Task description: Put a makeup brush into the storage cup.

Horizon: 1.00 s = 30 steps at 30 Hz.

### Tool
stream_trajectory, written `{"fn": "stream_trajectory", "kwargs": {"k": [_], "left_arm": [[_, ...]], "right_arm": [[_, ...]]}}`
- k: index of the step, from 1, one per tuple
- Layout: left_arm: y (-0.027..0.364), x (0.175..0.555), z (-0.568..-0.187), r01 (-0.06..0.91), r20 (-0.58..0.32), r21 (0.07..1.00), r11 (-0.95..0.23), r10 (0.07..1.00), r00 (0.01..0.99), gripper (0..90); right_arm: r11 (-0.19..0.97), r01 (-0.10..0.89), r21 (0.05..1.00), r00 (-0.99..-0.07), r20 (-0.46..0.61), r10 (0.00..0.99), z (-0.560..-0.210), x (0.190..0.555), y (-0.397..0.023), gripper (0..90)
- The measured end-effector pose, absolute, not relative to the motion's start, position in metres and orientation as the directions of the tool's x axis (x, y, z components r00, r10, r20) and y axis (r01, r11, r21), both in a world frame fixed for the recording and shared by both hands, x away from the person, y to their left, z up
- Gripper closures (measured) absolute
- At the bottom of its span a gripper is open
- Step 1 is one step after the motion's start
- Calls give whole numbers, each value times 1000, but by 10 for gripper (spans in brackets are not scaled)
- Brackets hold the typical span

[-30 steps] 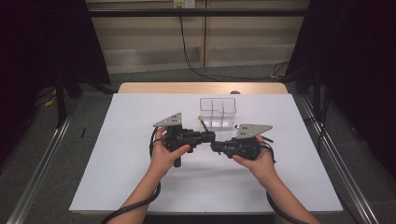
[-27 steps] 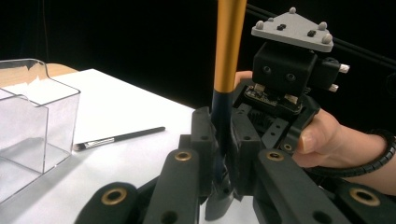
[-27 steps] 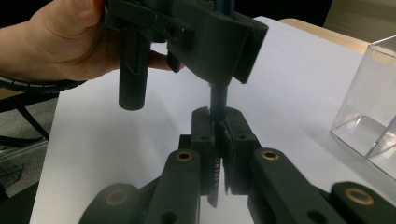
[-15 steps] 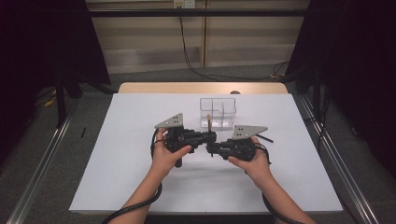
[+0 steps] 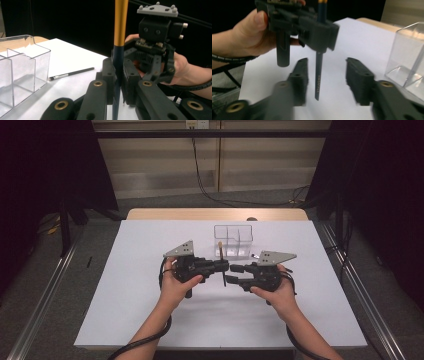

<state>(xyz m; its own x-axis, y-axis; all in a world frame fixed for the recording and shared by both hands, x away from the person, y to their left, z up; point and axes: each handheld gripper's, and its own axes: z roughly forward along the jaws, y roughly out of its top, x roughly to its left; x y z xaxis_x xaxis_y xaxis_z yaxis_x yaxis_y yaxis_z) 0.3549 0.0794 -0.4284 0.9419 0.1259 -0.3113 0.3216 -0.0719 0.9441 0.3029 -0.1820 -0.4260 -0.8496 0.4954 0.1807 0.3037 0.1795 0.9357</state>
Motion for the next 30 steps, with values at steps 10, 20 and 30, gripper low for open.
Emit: {"fn": "stream_trajectory", "kwargs": {"k": [10,20,30], "left_arm": [[79,355,-428,313,-299,945,-93,138,944,829],[79,355,-429,305,-288,946,-110,148,946,829],[76,355,-429,293,-272,947,-131,154,950,829]], "right_arm": [[143,296,944,-825,177,537,-421,305,-194,152],[121,287,950,-820,178,544,-415,307,-197,121],[112,271,956,-823,170,542,-402,311,-195,120]]}}
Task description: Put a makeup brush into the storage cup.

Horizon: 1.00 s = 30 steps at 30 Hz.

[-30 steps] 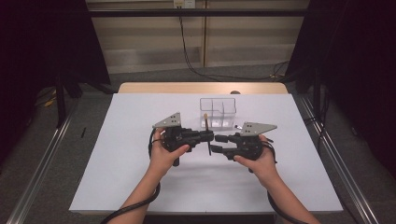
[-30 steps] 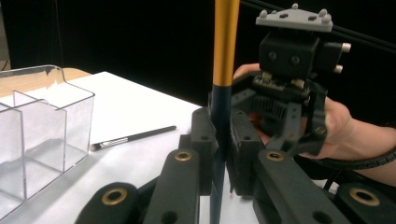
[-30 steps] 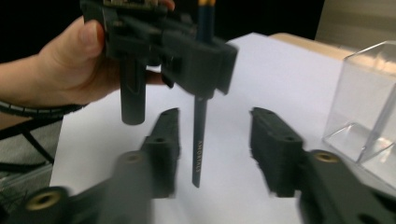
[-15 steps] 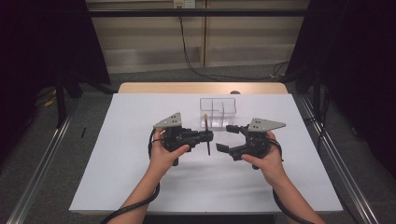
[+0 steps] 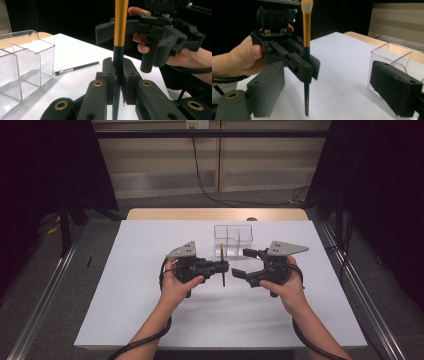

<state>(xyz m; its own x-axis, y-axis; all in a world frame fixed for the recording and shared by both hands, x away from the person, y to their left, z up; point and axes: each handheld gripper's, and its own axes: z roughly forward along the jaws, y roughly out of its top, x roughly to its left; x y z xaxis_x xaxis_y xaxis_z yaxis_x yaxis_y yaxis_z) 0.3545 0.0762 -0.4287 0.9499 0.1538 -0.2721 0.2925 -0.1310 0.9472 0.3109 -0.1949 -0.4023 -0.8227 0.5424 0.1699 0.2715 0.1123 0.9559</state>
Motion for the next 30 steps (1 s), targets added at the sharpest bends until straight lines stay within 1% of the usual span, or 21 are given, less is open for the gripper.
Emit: {"fn": "stream_trajectory", "kwargs": {"k": [10,13,17,18,23,30], "left_arm": [[72,353,-430,286,-262,946,-155,159,952,828],[71,353,-430,284,-260,946,-154,158,953,829],[70,352,-430,280,-255,946,-162,159,954,829],[70,352,-430,278,-252,946,-165,160,954,829],[69,352,-430,281,-255,945,-168,160,954,829],[66,351,-429,272,-248,947,-171,150,957,829]], "right_arm": [[91,256,962,-827,170,536,-389,316,-189,146],[80,257,963,-825,176,537,-387,317,-189,204],[84,260,962,-824,176,539,-385,319,-187,250],[88,258,962,-825,171,539,-385,320,-186,271],[96,262,960,-841,178,510,-388,319,-181,435],[106,273,956,-851,188,491,-390,320,-173,628]]}}
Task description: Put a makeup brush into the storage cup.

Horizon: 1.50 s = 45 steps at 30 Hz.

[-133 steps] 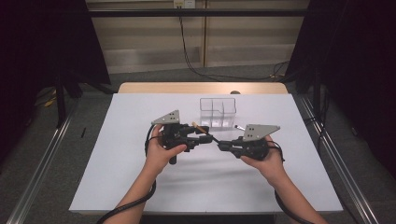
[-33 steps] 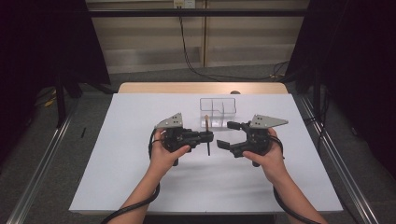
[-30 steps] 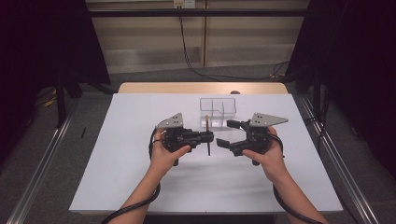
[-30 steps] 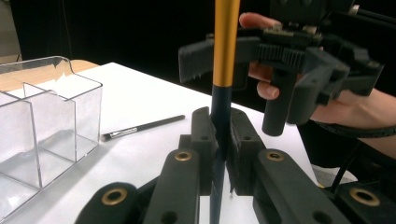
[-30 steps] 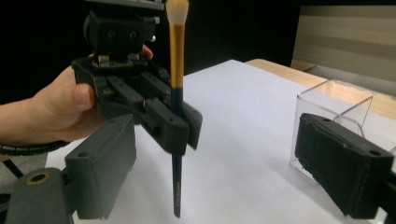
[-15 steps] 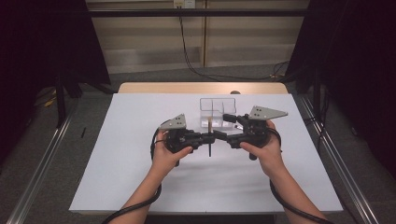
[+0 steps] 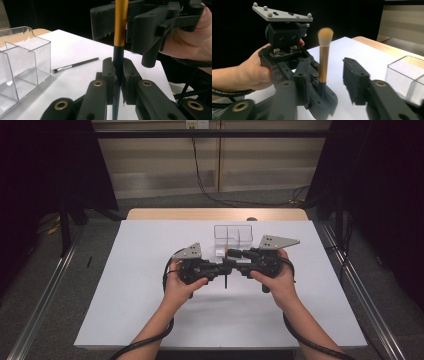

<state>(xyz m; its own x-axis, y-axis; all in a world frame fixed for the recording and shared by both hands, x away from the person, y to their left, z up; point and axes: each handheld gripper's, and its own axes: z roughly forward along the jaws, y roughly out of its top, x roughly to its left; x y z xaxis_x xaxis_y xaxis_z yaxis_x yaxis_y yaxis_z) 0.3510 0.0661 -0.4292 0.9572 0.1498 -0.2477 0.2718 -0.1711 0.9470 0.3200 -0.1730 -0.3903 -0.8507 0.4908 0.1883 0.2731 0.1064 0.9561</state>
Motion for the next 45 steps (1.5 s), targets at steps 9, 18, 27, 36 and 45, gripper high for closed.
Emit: {"fn": "stream_trajectory", "kwargs": {"k": [9,18,27,36,45], "left_arm": [[66,351,-429,269,-246,948,-171,147,958,825],[73,354,-428,293,-270,943,-155,157,950,655],[81,354,-425,271,-245,950,-155,164,956,450],[89,351,-422,272,-234,947,-169,213,949,194],[99,349,-423,273,-224,943,-189,245,943,92]], "right_arm": [[88,308,947,-856,235,460,-393,322,-171,842],[81,293,953,-863,227,452,-389,322,-171,844],[75,292,953,-856,226,464,-388,326,-174,844],[76,284,956,-856,217,469,-386,327,-175,844],[83,276,958,-852,204,482,-384,330,-179,844]]}}
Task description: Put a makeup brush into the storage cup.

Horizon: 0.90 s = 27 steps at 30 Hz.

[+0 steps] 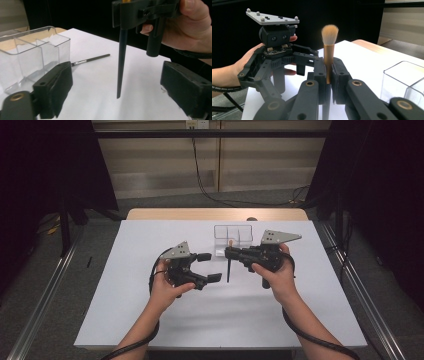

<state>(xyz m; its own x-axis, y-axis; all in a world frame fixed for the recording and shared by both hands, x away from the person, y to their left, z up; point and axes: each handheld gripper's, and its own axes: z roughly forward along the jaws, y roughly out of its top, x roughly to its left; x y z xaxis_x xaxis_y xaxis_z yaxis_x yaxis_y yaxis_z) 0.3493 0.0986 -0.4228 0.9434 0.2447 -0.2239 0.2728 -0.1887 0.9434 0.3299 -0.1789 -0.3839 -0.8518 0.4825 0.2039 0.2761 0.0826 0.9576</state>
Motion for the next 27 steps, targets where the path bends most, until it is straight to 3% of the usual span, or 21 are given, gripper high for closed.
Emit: {"fn": "stream_trajectory", "kwargs": {"k": [13,27], "left_arm": [[121,350,-423,275,-221,946,-170,280,934,3],[147,346,-426,278,-217,946,-165,314,924,3]], "right_arm": [[85,271,959,-846,195,495,-384,335,-185,844],[84,262,961,-838,184,514,-379,343,-189,844]]}}
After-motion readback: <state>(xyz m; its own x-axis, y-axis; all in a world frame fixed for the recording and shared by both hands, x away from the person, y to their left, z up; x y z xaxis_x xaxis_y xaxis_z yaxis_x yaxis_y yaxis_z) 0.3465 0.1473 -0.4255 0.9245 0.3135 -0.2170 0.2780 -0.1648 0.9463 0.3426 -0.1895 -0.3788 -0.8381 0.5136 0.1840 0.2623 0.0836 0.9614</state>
